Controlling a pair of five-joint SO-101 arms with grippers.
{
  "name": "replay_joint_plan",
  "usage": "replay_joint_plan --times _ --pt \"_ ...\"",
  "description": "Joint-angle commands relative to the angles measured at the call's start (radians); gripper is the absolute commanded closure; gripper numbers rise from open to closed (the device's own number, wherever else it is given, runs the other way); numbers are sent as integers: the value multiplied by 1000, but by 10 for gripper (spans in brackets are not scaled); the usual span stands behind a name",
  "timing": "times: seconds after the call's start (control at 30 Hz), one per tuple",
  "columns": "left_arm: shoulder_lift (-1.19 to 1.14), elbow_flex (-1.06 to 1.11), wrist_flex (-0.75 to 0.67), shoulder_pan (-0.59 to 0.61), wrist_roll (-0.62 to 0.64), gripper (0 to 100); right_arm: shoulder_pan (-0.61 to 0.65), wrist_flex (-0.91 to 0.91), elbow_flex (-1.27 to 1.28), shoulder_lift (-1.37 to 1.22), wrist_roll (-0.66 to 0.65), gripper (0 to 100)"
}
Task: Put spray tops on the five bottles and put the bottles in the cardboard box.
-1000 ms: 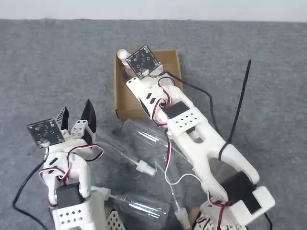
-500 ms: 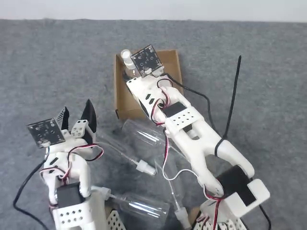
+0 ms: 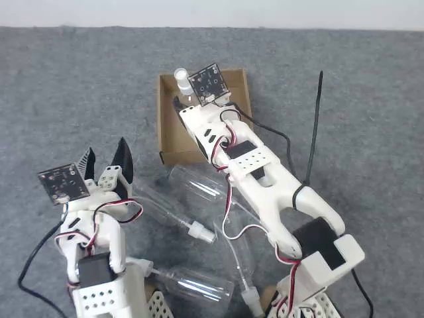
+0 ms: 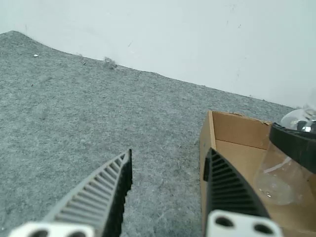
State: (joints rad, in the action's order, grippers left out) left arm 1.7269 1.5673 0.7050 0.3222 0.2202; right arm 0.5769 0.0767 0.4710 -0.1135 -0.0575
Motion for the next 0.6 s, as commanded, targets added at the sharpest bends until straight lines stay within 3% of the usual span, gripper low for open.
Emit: replay_joint_plan --times 0.0,0.27,0.57 --pt "20 -12 -12 2 -3 776 -16 25 -71 24 15 988" --pt "20 -13 -12 3 0 776 -15 36 -71 -1 15 988" --pt "20 -13 -12 3 2 776 -16 317 -71 -139 14 989"
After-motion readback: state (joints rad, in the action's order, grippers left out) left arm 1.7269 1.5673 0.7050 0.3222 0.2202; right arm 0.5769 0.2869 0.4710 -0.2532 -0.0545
